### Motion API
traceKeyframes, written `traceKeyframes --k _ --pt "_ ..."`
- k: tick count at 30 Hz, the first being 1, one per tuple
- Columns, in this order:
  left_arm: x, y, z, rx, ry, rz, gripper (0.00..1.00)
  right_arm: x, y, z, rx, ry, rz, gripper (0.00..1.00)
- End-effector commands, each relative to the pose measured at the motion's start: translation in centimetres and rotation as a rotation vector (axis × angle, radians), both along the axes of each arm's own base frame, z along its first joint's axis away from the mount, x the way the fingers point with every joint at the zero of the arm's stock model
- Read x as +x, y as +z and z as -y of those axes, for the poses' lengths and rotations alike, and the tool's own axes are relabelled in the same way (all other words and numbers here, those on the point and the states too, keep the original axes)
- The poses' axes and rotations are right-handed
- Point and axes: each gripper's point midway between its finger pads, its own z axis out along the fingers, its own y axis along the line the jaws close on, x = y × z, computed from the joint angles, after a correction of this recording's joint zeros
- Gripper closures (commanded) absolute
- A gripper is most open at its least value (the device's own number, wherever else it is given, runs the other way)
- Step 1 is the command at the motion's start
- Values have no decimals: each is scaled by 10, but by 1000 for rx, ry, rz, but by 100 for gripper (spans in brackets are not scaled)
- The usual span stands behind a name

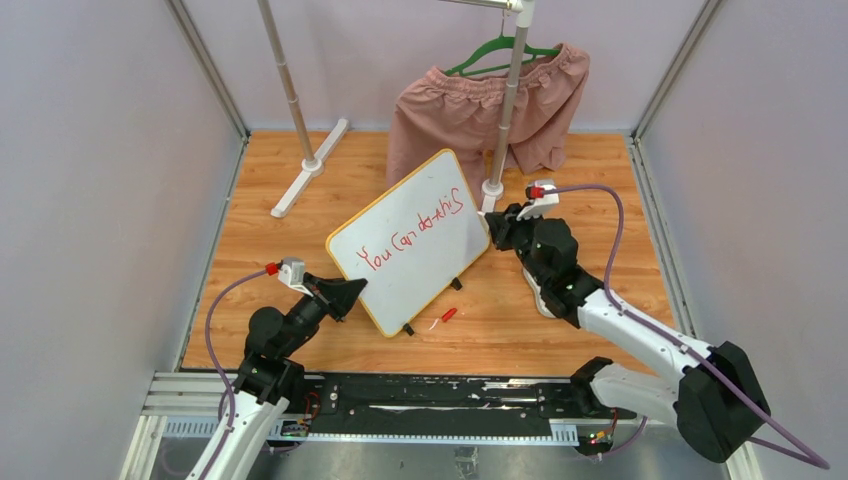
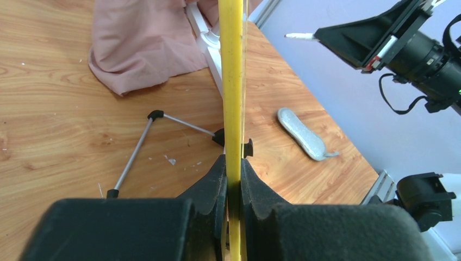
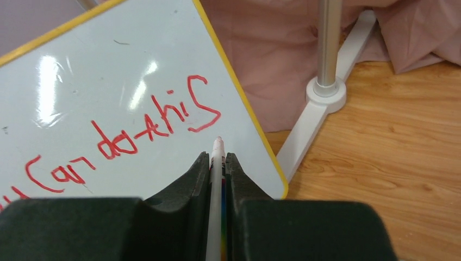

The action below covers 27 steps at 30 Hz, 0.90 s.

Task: Write a sentence on the whiteboard

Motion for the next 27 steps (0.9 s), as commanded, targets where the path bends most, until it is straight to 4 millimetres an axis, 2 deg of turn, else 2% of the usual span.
traceKeyframes --k 1,10,20,27 --pt "-4 -39 4 64 -36 -39 100 8 -8 12 19 -67 -6 100" --pt "-4 -39 4 65 -35 -41 100 24 -21 16 162 -40 -53 100" --pt "-4 -39 4 65 -33 -42 100 35 -28 -5 193 40 -78 100" --pt "-4 -39 4 66 -32 -41 100 44 -25 -9 211 34 -62 100"
